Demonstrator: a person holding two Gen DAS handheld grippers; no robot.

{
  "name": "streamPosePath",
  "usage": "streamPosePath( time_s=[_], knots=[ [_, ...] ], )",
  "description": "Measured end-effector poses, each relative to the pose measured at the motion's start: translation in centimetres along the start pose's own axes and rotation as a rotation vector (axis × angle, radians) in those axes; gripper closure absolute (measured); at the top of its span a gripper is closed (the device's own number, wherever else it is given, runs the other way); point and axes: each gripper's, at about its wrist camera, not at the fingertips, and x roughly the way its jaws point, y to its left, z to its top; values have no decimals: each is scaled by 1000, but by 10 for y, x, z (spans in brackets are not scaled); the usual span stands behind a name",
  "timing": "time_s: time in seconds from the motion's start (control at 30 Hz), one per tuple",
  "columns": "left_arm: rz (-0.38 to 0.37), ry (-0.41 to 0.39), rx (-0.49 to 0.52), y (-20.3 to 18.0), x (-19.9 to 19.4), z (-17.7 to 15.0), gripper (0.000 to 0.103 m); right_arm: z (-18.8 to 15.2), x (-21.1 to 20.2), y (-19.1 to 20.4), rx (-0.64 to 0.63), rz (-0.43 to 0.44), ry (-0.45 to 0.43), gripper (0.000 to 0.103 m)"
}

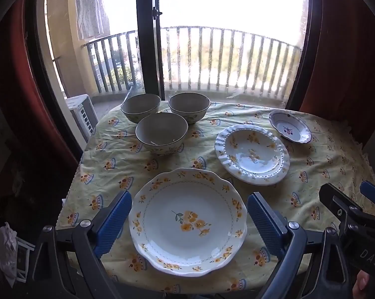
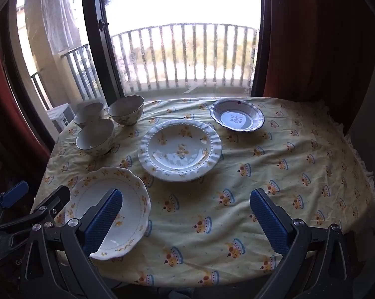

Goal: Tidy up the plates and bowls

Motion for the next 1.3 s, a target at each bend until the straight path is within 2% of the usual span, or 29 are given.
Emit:
streamPosePath(
  time_s=[0.07,0.27,0.53,1.3],
  knots=[
    [-7,26,6,0,5,2,8,3,2,1,6,-3,8,0],
    [-7,36,22,8,11,3,9,10,10,7,25,-15,31,0],
    [-40,26,14,19,11,10,9,11,12,18,27,-40,40,1],
    [-42,25,31,22,10,10,11,6,14,25,44,-49,51,5]
  ],
)
